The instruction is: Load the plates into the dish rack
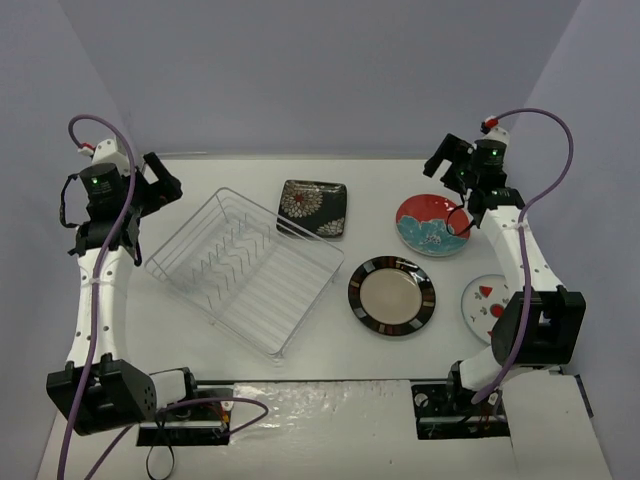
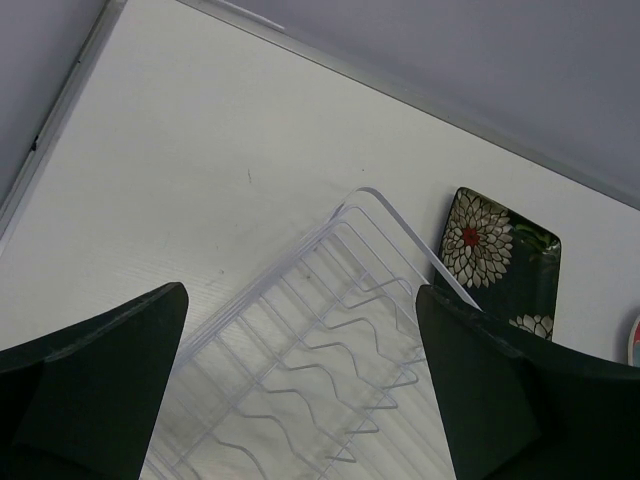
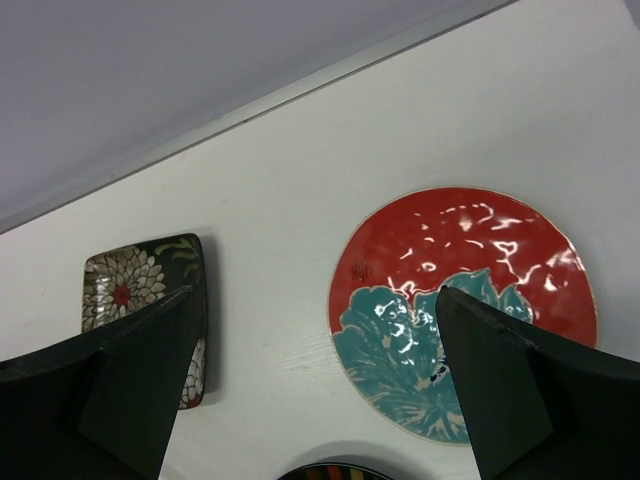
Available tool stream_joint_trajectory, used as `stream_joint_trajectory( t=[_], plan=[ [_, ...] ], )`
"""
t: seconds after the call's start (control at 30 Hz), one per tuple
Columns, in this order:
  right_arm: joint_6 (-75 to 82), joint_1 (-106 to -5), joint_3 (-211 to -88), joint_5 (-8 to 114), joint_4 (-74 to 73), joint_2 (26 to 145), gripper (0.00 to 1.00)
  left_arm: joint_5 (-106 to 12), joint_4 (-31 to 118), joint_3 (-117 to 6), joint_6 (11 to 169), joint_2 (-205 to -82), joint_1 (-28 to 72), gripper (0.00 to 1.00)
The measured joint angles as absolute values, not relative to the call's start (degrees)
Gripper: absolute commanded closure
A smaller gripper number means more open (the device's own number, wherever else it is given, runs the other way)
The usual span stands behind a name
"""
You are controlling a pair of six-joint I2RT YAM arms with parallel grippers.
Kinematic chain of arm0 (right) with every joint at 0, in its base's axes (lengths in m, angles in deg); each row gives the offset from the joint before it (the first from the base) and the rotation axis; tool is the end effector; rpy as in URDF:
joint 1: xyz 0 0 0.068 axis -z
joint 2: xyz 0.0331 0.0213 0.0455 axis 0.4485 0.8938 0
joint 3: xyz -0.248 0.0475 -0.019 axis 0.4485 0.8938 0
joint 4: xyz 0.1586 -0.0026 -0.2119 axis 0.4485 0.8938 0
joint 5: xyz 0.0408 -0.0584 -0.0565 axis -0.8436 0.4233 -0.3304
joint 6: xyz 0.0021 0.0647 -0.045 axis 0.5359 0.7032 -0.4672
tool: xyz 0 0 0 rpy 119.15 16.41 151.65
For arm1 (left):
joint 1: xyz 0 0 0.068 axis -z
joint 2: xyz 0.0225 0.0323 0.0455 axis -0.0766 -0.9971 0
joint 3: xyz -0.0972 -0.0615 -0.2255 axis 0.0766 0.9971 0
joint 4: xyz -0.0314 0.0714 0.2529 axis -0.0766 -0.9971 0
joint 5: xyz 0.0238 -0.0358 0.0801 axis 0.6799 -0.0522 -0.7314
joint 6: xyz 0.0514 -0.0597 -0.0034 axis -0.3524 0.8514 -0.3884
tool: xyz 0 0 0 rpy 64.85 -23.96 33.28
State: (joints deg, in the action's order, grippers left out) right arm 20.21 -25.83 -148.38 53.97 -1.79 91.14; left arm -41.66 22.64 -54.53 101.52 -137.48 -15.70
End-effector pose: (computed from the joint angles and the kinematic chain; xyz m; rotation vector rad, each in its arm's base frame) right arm 0.3998 0.0018 0.3337 0.2977 1.7645 0.3839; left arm 0.3123 0.0463 0.3680 -0.3924 1.8385 -0.3609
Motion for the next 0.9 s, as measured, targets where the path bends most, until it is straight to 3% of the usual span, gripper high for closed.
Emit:
stream_joint_trajectory(
  t=[0.33, 0.63, 0.9],
  plan=[
    [20.97, -26.73, -148.86, 42.49, -11.67, 99.26, 0.0, -40.12, 23.93, -51.2, 101.36, -137.49, -15.7, 0.03],
    [20.6, -40.2, -157.31, 42.14, -14.85, 118.18, 0.0, -39.82, 24.66, -50.64, 101.62, -138.8, -15.7, 0.03],
    [22.87, -42.6, -165.55, 41.37, -15.62, 129.85, 0.0, -39.9, 24.79, -50.64, 101.71, -139.44, -15.7, 0.03]
  ],
)
